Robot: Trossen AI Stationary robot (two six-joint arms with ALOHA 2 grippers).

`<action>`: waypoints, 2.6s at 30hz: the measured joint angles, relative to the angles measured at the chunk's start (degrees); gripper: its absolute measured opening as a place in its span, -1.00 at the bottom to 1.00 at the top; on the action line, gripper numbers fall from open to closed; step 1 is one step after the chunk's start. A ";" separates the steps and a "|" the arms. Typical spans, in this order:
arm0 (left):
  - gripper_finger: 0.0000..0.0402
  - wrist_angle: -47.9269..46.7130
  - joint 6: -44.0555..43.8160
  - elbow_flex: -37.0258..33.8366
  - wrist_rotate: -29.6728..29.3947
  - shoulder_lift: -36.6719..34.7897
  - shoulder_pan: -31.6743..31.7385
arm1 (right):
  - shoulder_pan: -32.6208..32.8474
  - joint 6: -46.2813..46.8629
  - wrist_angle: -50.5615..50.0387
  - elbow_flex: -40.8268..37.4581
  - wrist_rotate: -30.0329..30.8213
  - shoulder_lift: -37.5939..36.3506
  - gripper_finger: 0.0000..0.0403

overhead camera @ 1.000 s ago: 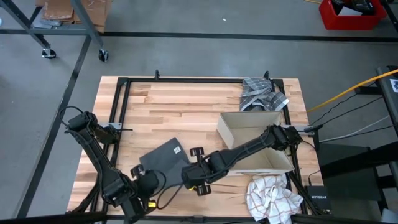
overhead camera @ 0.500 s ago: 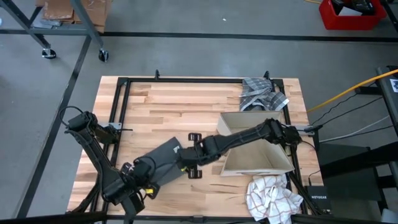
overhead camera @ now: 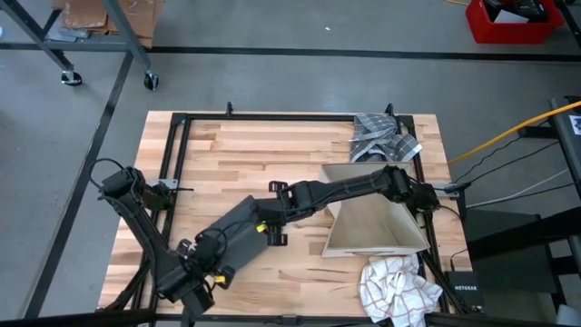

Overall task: Fold towel
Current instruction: Fold the gray towel

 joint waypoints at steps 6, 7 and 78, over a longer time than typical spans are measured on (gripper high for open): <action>-0.99 -4.79 -3.39 0.00 0.71 0.33 -0.02 | -0.50 -3.14 1.46 0.09 0.20 1.22 -1.00; -0.99 -6.14 -4.14 0.00 0.84 0.35 -0.02 | -0.83 -3.55 2.26 0.09 0.21 1.83 -1.00; -0.63 -6.39 22.59 -14.53 -3.02 -10.92 7.22 | -8.99 -6.71 -3.92 0.85 -9.65 5.88 -0.14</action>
